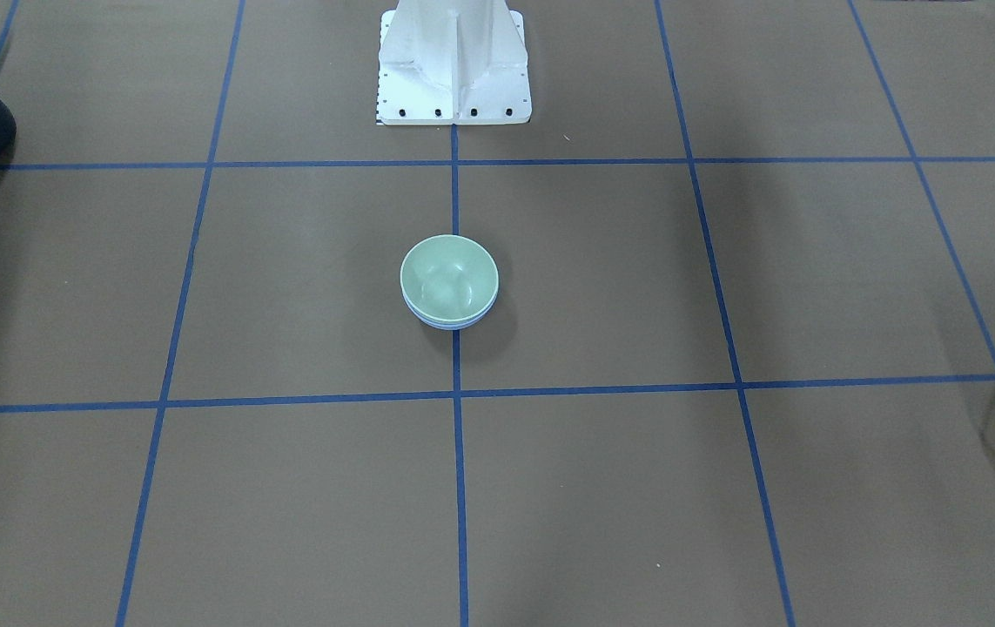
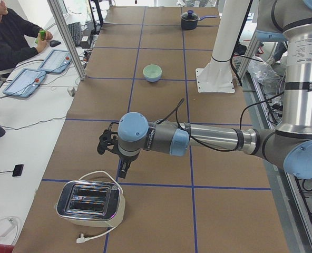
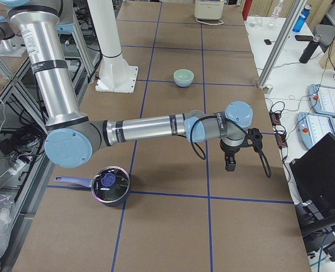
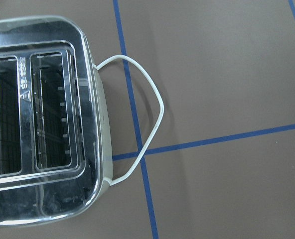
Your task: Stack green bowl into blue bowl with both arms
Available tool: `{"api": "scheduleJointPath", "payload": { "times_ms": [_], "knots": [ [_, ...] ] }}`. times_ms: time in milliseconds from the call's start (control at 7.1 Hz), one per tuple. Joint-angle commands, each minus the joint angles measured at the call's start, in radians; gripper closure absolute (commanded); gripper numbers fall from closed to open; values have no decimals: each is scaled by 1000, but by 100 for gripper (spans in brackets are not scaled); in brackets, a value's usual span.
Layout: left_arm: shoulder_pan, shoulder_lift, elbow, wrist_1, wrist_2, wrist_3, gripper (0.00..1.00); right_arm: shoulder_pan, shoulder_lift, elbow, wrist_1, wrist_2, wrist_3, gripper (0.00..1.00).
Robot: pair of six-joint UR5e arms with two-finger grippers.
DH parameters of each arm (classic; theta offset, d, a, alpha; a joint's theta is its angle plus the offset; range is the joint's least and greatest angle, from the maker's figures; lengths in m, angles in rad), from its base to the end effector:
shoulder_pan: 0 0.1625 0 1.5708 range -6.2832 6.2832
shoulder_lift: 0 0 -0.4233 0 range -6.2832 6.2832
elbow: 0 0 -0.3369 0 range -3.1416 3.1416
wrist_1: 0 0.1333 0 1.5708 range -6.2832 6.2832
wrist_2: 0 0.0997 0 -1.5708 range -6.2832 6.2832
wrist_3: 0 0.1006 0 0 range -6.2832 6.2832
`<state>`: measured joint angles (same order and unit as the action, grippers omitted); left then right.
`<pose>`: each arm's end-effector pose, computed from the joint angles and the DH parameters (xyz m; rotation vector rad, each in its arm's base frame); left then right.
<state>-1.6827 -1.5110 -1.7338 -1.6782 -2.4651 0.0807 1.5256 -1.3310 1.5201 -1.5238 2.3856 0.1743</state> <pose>-0.1015 -0.4117 0.5911 0.2811 0.8677 0.0652 0.0354 -0.5467 0.5541 0.1326 -0.8301 0.0252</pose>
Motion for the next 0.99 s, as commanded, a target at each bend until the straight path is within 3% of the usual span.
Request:
{"api": "scheduleJointPath", "payload": {
  "times_ms": [0,282,846],
  "knots": [
    [0,46,-32,-2,24,-4,2,7,-30,43,-16,-3,-2,0],
    [0,46,-35,-2,26,-2,2,5,-16,57,-18,-48,-2,0],
    [0,46,-35,-2,31,-2,2,4,-30,58,-16,-48,-2,0]
  ]
}}
